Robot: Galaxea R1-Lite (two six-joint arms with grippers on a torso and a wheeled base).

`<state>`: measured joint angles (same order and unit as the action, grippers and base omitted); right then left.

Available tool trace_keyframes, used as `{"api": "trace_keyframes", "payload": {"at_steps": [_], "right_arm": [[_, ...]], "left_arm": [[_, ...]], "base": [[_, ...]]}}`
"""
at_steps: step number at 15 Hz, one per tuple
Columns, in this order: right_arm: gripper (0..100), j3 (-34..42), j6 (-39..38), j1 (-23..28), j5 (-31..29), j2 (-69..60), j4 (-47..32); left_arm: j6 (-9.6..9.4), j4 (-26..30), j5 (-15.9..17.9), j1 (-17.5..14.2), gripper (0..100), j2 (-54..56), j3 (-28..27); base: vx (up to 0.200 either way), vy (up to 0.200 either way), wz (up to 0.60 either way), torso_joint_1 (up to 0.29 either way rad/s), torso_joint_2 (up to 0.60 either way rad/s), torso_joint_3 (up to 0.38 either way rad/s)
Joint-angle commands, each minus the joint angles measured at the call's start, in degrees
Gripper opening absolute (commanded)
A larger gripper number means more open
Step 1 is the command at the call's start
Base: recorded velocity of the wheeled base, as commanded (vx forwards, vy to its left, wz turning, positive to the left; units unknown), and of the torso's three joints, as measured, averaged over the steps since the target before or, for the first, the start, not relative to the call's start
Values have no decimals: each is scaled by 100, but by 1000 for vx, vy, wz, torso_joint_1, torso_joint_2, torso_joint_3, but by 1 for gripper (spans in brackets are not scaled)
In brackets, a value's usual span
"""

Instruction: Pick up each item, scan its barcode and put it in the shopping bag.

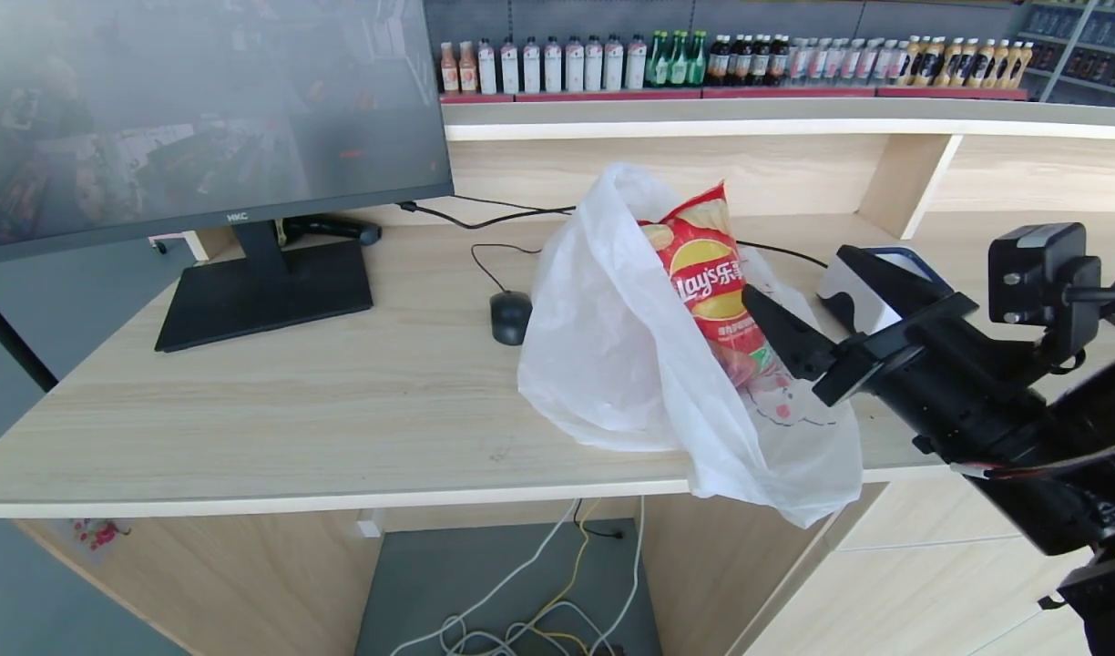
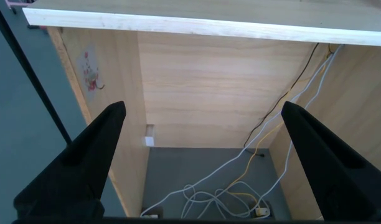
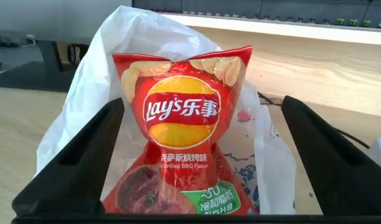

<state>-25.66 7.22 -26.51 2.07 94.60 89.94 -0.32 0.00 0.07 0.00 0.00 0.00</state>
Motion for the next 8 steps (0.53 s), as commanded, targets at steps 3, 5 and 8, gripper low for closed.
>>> {"api": "trace_keyframes", "payload": {"at_steps": [3,5,8], "right_arm": [[100,299,8,-3,4,-495,6],[100,395,8,-3,-5,-557,6],[100,430,17,-3,-5,-583,6]], "left_arm": [[5,0,1,0,100,0,0],[5,0,1,0,100,0,0],[5,0,1,0,100,0,0]], "base": [[-67,0,0,1,1,2],[0,0,0,0,0,0],[0,0,0,0,0,0]]}}
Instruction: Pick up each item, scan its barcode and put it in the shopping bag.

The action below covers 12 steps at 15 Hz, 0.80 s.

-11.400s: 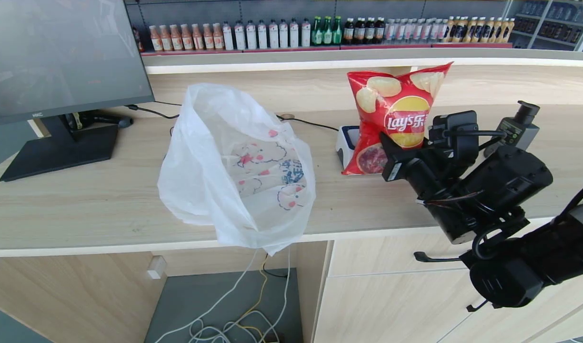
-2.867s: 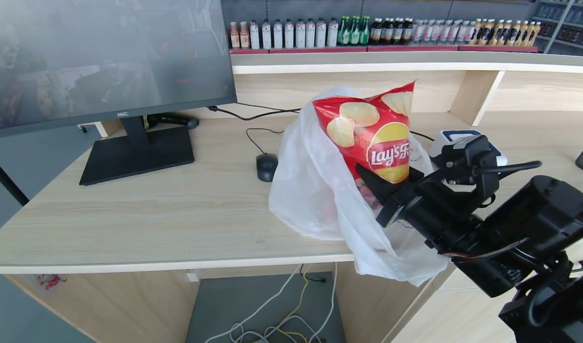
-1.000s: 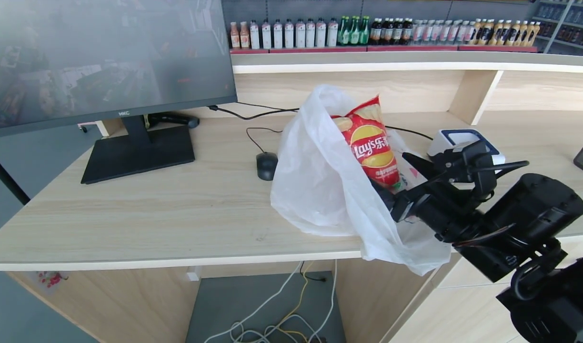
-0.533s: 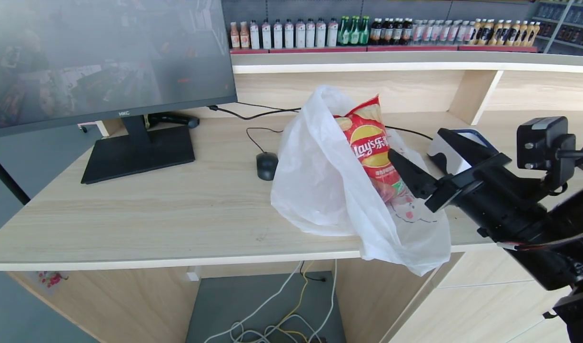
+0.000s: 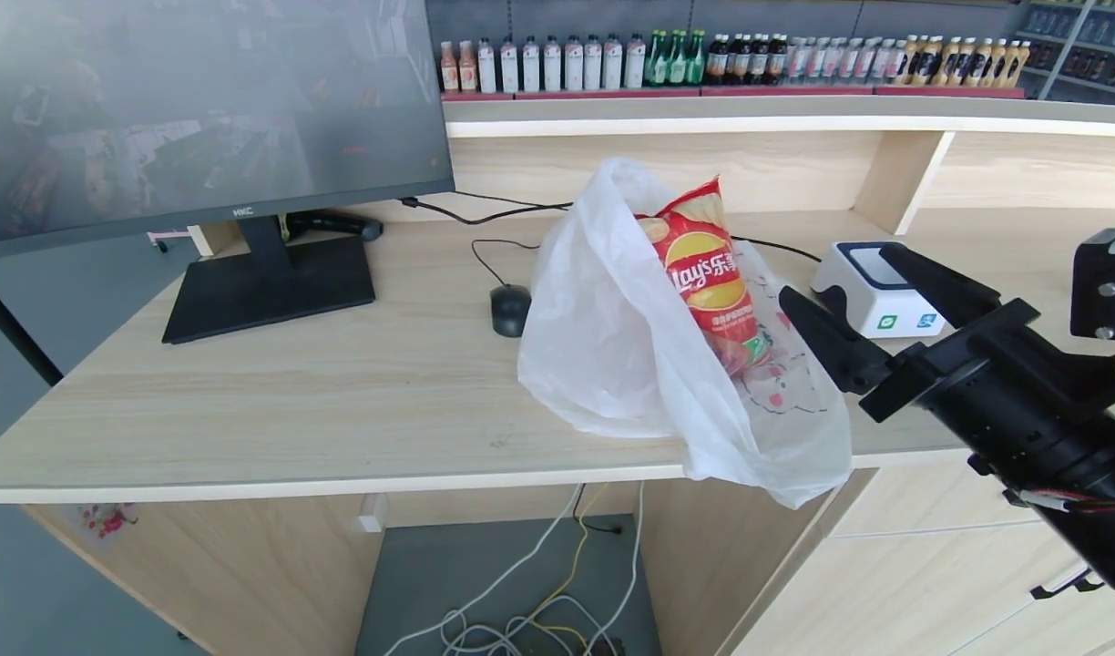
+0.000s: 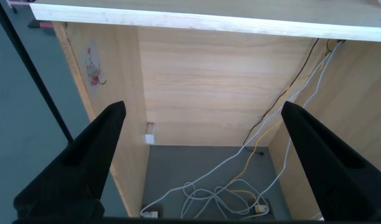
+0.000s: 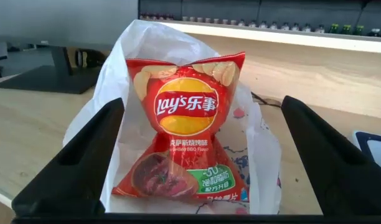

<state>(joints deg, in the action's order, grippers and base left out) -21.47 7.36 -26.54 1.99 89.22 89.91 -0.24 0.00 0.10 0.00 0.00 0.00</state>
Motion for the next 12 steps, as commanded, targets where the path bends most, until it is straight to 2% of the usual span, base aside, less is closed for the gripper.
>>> {"api": "trace_keyframes", "payload": {"at_steps": [1,12], "right_arm": [[100,20,2,0,3,-45,9],[100,90,2,8,3,-107,9]], "left_arm": [[-2,0,-1,9,100,0,0],[16,0,-1,0,100,0,0]], "base": [[0,-200,0,7,2,-2],[0,-200,0,1,1,4]]}}
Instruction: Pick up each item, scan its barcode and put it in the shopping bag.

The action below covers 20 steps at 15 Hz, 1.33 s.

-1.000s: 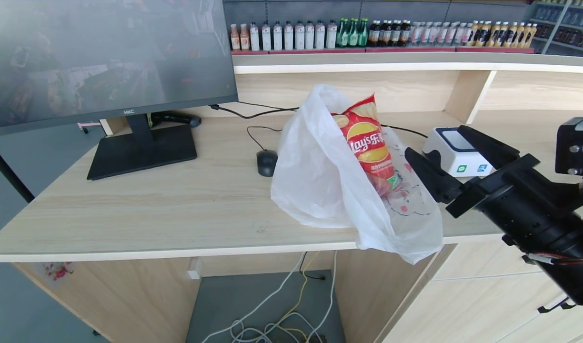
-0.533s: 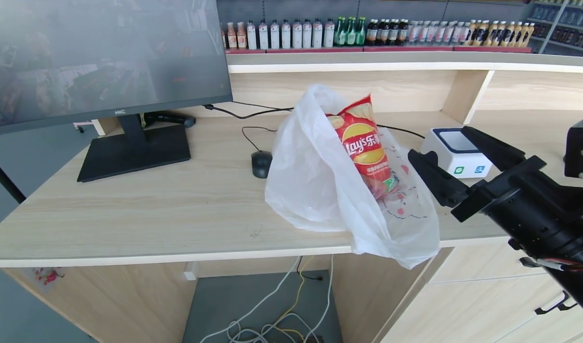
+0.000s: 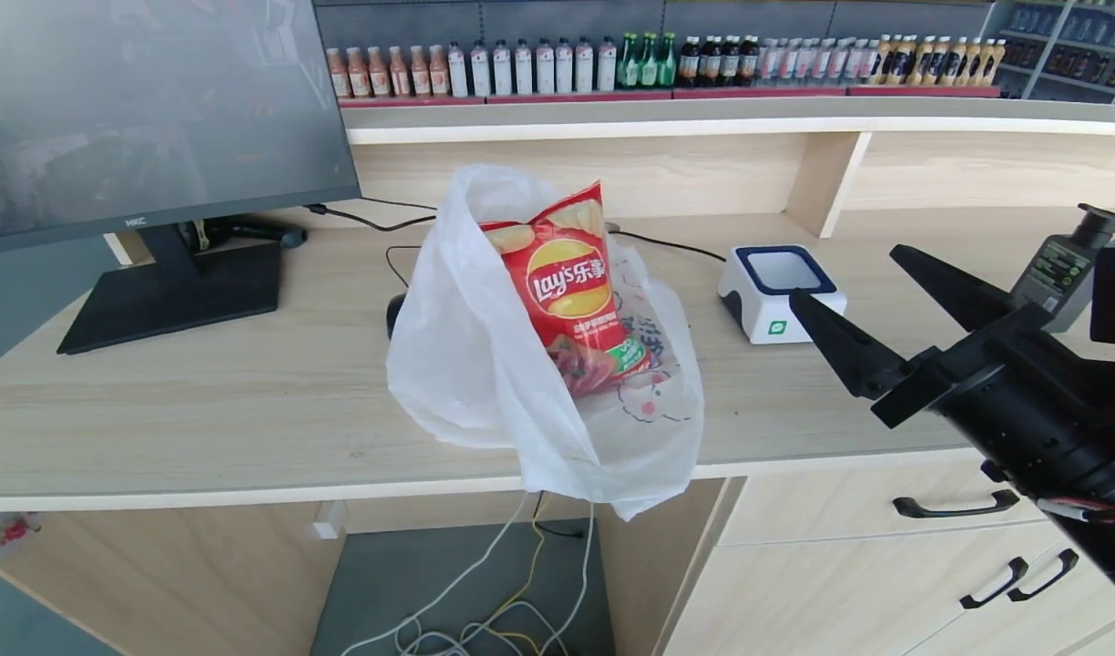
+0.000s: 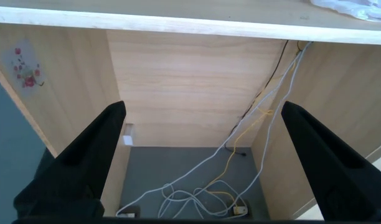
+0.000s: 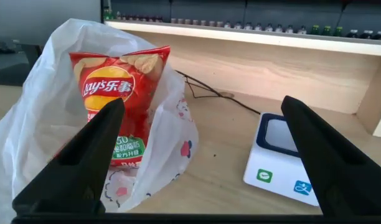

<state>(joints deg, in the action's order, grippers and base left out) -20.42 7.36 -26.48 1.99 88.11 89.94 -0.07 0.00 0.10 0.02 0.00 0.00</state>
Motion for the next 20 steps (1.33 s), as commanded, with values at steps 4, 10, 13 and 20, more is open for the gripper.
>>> {"api": "trace_keyframes", "payload": {"at_steps": [4,10,13,20], "right_arm": [[100,3,2,2,-5,-31,6],[100,12,2,2,-67,83,6],[100,12,-7,2,-67,145,6],[100,-50,-7,2,-67,268,6]], "left_arm": [[-1,0,-1,-2,100,0,0],[16,0,-1,-2,100,0,0],[16,0,-1,-2,100,0,0],[16,0,-1,-2,100,0,0]], "base": [[0,-200,0,1,1,2],[0,-200,0,2,3,3],[0,-200,0,2,-1,-1],[0,-200,0,0,2,3]]}}
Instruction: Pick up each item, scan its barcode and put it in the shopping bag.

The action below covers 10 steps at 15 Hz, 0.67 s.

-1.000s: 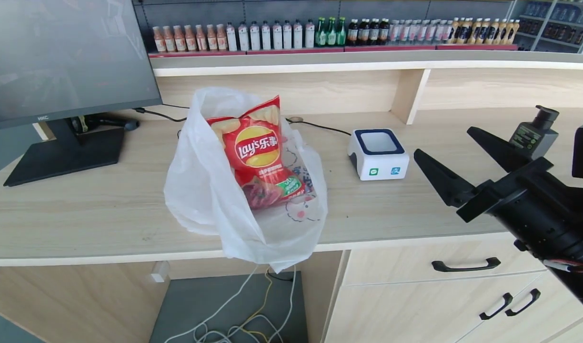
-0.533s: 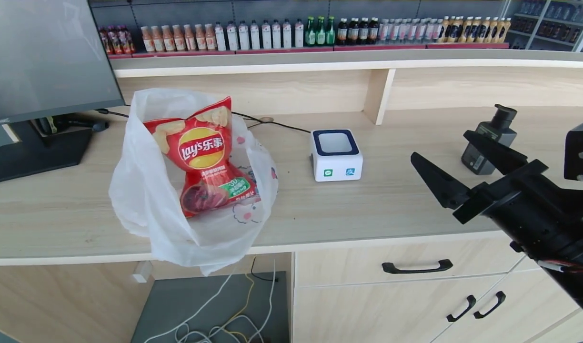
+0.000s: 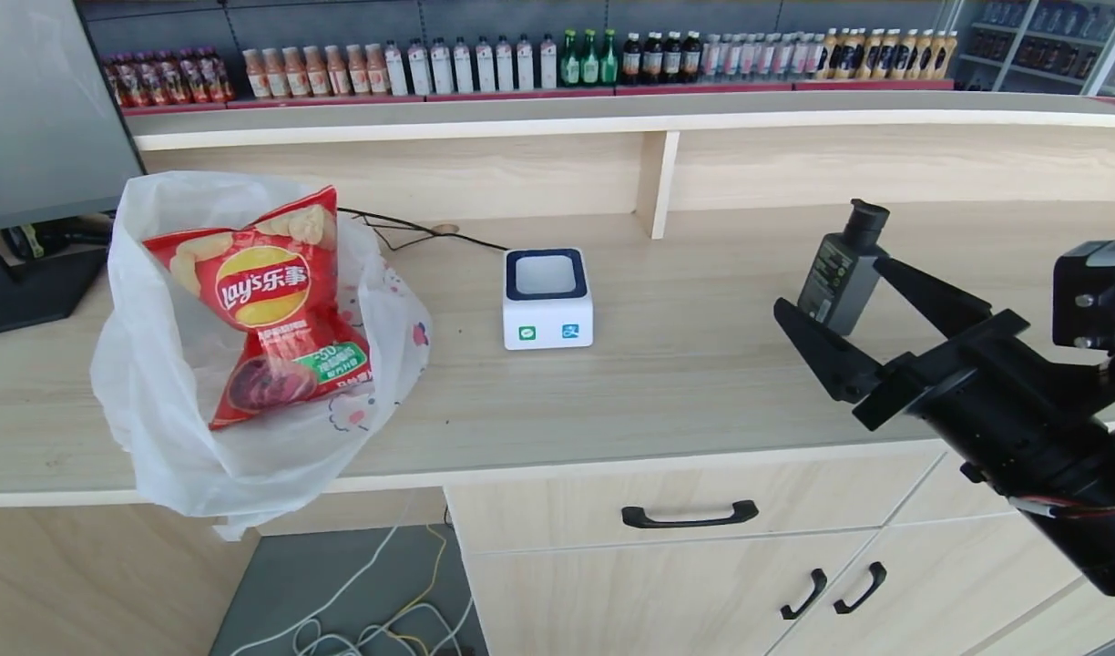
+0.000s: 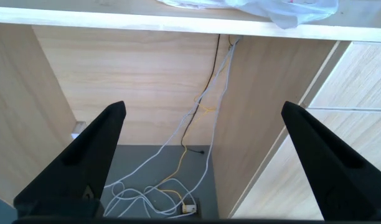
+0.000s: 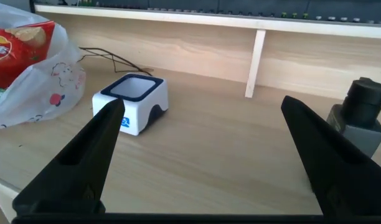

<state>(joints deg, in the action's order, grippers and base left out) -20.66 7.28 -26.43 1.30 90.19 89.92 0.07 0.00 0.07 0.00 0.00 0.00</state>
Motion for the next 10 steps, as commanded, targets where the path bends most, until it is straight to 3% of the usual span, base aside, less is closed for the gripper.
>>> {"api": "trace_keyframes", "payload": {"at_steps": [1,2,4,10], "right_arm": [[100,-43,2,-3,1,78,8],[100,-43,2,33,-43,113,8],[100,-8,-25,402,-693,210,8],[100,-359,-25,911,-684,667,8]], "left_arm": [[1,0,1,0,100,0,0],[1,0,1,0,100,0,0],[-16,0,1,0,100,0,0],[-25,0,1,0,100,0,0]], "base": [[0,-200,0,-2,2,2],[0,0,0,0,0,0],[0,0,0,0,0,0],[0,0,0,0,0,0]]}}
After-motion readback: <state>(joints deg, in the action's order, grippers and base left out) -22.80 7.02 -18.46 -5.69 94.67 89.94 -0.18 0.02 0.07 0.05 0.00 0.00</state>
